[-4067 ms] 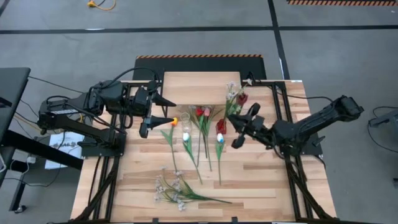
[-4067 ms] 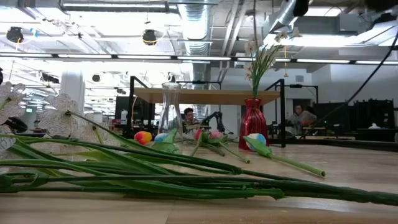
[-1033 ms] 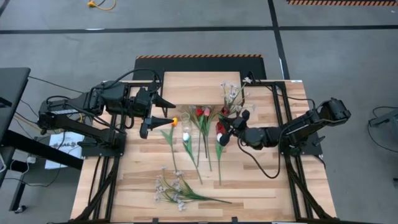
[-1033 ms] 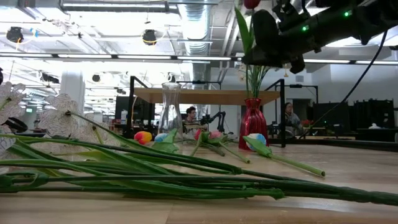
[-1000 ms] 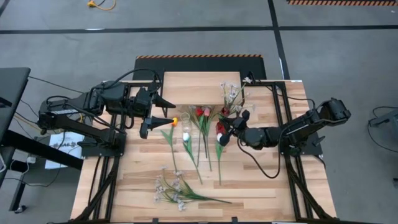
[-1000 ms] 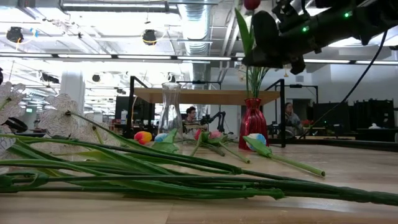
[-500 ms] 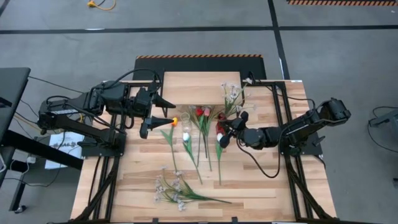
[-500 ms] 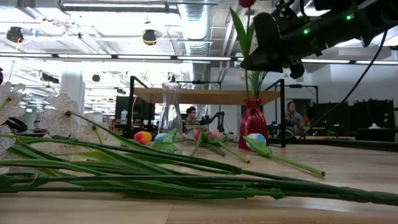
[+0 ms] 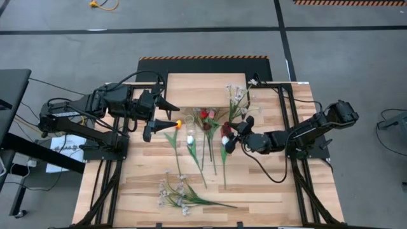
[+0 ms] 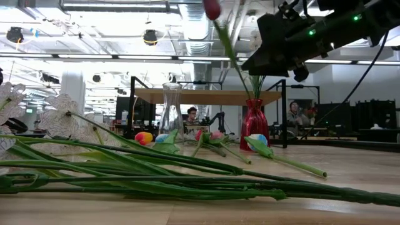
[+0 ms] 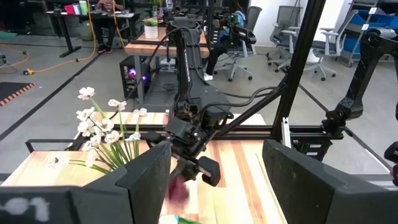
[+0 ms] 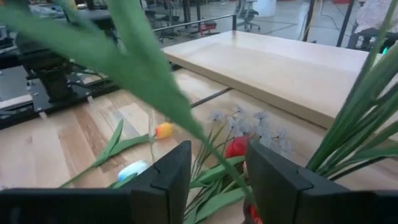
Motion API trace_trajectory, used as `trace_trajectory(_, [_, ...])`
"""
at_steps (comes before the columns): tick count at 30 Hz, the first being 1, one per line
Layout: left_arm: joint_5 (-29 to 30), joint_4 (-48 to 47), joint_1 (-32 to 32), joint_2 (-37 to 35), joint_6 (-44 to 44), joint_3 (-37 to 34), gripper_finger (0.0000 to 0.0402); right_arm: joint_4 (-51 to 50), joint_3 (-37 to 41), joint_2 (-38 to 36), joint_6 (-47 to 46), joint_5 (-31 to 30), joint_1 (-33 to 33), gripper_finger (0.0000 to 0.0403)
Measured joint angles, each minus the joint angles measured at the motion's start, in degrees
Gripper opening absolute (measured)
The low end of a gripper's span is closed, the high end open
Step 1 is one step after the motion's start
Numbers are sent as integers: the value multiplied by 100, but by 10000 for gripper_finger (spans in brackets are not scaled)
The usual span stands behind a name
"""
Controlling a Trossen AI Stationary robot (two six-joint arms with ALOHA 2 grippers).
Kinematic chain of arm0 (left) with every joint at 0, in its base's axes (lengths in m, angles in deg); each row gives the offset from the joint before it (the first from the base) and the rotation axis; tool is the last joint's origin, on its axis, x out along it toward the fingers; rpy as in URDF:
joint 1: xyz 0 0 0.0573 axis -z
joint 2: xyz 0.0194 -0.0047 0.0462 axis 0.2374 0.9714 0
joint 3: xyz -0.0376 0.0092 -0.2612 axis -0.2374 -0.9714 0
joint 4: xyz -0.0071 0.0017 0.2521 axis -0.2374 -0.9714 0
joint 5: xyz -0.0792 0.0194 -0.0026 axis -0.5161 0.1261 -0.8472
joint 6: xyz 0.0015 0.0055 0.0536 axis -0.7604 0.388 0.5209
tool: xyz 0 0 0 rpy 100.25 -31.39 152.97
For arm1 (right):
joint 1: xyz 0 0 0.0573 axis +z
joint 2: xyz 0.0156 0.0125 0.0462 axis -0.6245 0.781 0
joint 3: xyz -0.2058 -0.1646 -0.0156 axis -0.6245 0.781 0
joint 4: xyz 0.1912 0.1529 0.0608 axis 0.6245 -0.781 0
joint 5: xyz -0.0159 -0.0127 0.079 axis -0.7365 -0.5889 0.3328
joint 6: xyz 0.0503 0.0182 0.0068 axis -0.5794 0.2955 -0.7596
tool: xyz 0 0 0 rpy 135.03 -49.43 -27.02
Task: Pick and place flowers into a vace then onto a shelf
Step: Put the right blue flower into the red vase
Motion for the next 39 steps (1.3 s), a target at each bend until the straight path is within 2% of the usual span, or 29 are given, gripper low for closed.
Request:
trace_trajectory(18, [-32,-21,-2,-60,7,-4,245,50,0,0,-23,-2,734,150])
trace_trajectory(28, [-1190,-69,0,-681,-177,-4,245,92,-1,-94,-680,0,1501,136])
trace_trajectory(39, [-1250,-295,0,-1494,-553,-4,245,32,-315,-29,-1665,124,2024,113])
